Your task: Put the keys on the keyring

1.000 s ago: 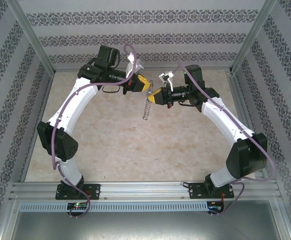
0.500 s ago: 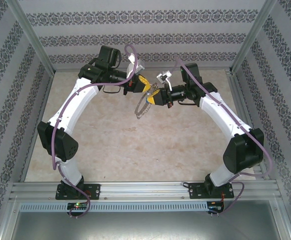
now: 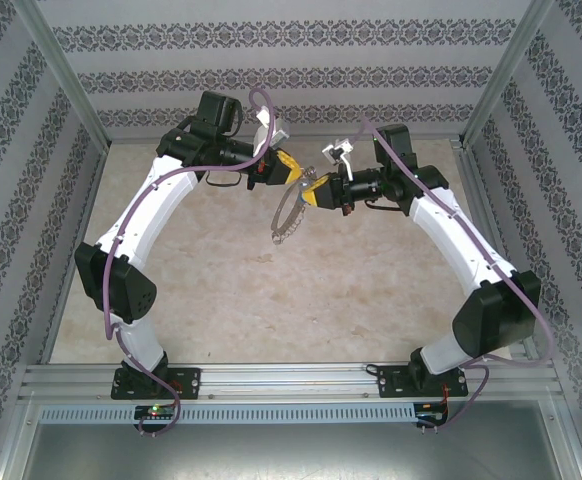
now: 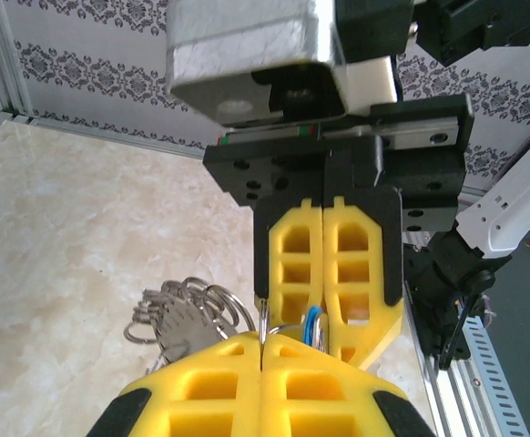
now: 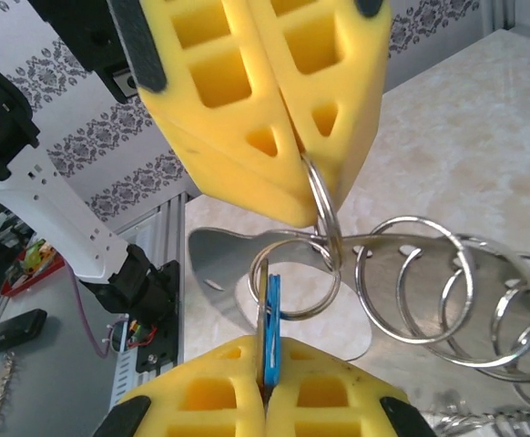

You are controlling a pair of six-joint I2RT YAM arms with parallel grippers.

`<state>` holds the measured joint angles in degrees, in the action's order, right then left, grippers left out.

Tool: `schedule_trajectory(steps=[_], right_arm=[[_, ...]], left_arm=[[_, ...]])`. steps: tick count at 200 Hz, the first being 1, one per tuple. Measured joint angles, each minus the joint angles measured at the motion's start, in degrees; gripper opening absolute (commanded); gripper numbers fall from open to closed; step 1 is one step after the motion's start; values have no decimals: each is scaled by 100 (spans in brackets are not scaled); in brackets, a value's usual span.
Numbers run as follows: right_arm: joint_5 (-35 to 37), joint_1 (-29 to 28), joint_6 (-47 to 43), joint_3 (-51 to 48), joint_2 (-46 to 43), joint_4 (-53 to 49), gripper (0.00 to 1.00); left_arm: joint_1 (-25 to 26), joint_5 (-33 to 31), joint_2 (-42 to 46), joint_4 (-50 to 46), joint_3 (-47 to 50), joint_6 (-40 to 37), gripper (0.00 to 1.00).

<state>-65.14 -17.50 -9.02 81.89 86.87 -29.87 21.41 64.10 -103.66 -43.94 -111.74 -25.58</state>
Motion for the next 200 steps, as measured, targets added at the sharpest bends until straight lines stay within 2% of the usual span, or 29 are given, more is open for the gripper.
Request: schedule_trajectory(steps=[200], right_arm=[[37,225,-170,293,-61,-426,0]], left_arm=[[39,90,31,223,52,17,0]])
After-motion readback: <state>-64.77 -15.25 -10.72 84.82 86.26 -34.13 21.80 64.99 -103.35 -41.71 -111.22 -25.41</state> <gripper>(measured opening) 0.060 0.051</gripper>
